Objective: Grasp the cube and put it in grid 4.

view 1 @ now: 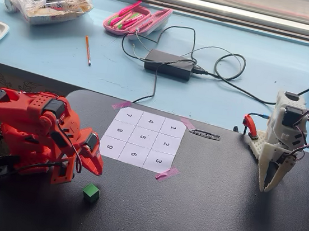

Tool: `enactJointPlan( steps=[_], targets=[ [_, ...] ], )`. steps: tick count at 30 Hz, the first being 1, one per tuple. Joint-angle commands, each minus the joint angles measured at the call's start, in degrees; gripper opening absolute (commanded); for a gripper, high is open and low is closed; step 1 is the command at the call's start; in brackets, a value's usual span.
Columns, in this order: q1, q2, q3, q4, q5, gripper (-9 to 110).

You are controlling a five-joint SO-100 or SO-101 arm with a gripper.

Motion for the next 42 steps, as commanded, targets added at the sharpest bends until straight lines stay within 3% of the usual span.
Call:
enactJointPlan(
  steps=[1, 29, 35, 42],
  targets=[
    [0.0, 0.53, 1.58, -0.44, 0.0, 0],
    [-1.05, 0.18, -4.92, 3.96, 2.72, 0],
    [0.26, -0.35, -8.17, 4.39, 3.96, 11],
    [4.39, -21.53, -18.9, -0.7, 5.36, 17]
  ],
)
